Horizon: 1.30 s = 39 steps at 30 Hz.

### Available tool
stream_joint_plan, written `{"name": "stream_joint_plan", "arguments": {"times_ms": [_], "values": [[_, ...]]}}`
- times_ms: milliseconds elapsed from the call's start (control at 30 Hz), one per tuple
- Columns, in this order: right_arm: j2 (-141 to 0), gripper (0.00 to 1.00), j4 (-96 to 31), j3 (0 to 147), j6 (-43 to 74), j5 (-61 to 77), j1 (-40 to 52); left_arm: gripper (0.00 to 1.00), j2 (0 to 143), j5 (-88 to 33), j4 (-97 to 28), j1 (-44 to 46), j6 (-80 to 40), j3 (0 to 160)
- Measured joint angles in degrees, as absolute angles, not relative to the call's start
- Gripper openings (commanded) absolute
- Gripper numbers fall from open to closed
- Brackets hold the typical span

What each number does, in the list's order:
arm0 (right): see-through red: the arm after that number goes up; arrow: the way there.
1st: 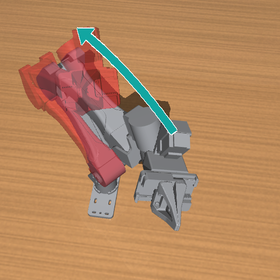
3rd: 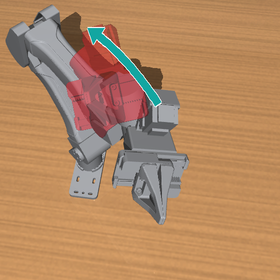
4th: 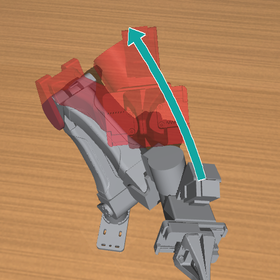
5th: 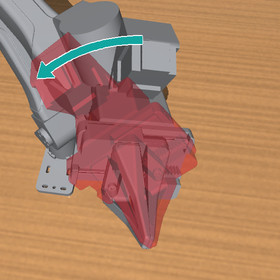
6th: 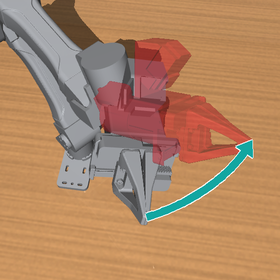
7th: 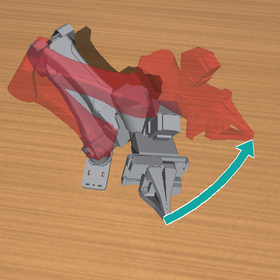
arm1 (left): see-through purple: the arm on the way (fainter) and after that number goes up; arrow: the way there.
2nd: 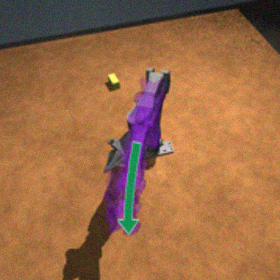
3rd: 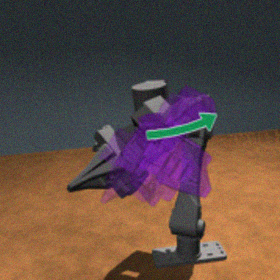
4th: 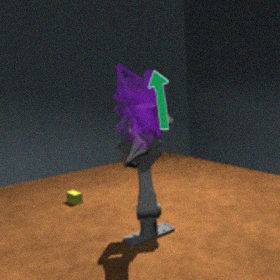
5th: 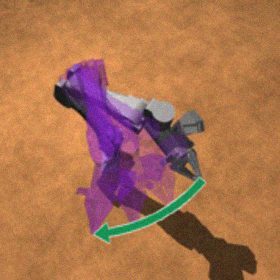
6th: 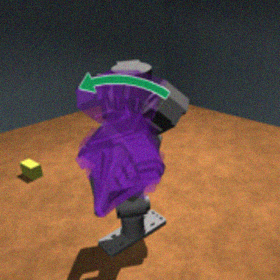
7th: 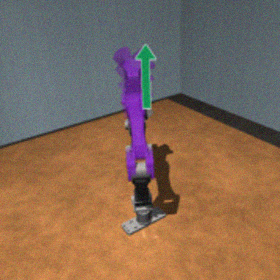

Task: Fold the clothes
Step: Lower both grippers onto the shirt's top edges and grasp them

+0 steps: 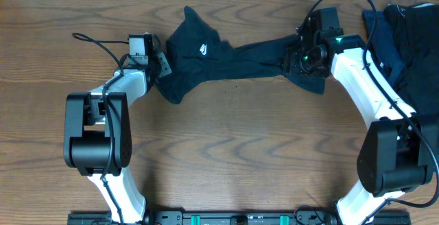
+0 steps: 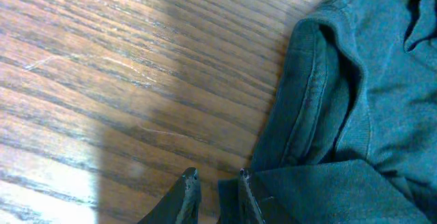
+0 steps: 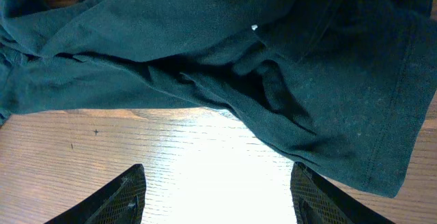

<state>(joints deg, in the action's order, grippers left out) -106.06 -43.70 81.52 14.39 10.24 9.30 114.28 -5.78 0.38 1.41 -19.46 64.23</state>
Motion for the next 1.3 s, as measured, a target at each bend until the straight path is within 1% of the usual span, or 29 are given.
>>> {"name": "stream_joint_plan", "arguments": {"times_ms": [133, 167, 333, 600, 800, 900, 933, 1000, 1200, 1300], "values": [[-106.06, 0.66, -43.7, 81.52, 14.39, 10.26, 9.3, 0.24, 113.67, -5.78, -0.14, 1.41, -19.49, 64.23], [-106.06, 0.66, -43.7, 81.52, 14.39, 10.26, 9.32, 0.29, 113.4, -5.78, -0.58, 1.41, -19.46, 64.23], [-106.06, 0.66, -43.88, 81.52, 14.39, 10.24, 9.32, 0.38, 113.23, -5.8, -2.57, 1.72, -19.35, 64.23], [-106.06, 0.66, -43.97, 81.52, 14.39, 10.24, 9.32, 0.43, 113.03, -5.76, -3.03, 3.73, -19.25, 64.23], [-106.06, 0.67, -44.42, 81.52, 14.39, 10.24, 9.32, 0.43, 113.01, -5.76, -3.07, 4.71, -19.25, 64.23], [-106.06, 0.67, -44.45, 81.52, 14.39, 10.24, 9.32, 0.41, 113.01, -5.76, -3.09, 4.71, -19.25, 64.23], [-106.06, 0.67, -44.42, 81.52, 14.39, 10.24, 9.32, 0.37, 113.01, -5.76, -3.09, 4.71, -19.25, 64.23], [-106.06, 0.67, -44.42, 81.52, 14.39, 10.24, 9.32, 0.35, 113.01, -5.76, -2.92, 4.71, -19.07, 64.23], [-106.06, 0.68, -44.45, 81.52, 14.39, 10.24, 9.32, 0.33, 112.68, -5.74, -1.15, 4.71, -17.82, 64.23], [-106.06, 0.67, -44.42, 81.52, 14.39, 10.24, 9.32, 0.29, 111.81, -5.76, -1.08, 4.71, -17.52, 64.23]]}}
